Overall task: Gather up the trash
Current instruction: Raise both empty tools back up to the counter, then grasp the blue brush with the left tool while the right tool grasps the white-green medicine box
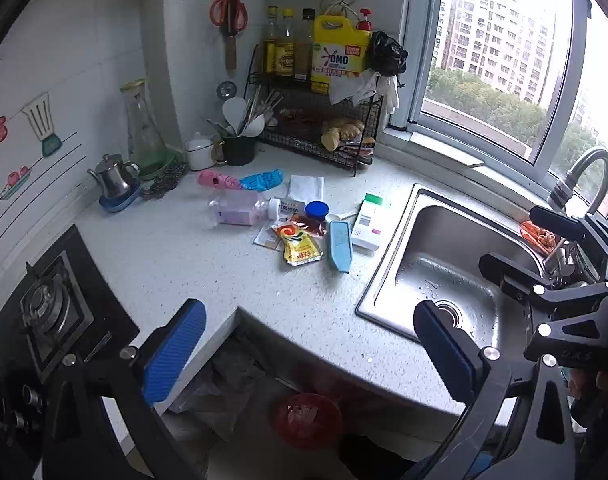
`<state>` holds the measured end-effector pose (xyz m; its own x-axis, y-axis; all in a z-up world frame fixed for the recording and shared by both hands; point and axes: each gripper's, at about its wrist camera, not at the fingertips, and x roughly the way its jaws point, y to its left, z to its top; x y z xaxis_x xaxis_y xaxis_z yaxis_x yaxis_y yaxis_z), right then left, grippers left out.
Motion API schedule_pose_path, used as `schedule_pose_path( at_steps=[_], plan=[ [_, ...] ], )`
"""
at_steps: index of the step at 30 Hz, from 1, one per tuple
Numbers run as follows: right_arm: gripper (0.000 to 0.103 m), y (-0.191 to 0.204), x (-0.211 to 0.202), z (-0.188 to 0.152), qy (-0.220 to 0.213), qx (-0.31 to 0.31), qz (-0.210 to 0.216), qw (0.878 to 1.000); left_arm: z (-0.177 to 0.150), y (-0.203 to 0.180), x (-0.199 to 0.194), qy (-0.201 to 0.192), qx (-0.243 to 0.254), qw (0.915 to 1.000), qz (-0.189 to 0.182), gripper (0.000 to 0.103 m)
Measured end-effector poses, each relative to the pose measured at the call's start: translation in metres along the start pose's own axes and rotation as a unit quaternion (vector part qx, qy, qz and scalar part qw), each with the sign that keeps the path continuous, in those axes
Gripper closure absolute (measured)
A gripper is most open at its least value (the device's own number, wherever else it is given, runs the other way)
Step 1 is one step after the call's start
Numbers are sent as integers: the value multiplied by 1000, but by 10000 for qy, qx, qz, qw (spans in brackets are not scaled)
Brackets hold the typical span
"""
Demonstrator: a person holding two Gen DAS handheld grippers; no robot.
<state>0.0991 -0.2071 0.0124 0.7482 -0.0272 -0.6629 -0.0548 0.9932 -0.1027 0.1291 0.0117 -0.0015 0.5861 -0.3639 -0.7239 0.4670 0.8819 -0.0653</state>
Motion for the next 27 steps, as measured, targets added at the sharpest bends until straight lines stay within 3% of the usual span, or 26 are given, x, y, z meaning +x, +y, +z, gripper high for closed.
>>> schedule_pose_path(
  at_steps=[7,15,27],
  plan=[
    [3,-48,46,31,260,328,237,9988,53,-20,59,320,32,9993,-185,0],
    [3,-81,101,41,749,436,304,9958,92,-35,122,752,124,9968,-243,0],
    [3,-114,182,35,1419,650,395,9870,104,-42,211,1548,144,9874,-284,0]
  ],
)
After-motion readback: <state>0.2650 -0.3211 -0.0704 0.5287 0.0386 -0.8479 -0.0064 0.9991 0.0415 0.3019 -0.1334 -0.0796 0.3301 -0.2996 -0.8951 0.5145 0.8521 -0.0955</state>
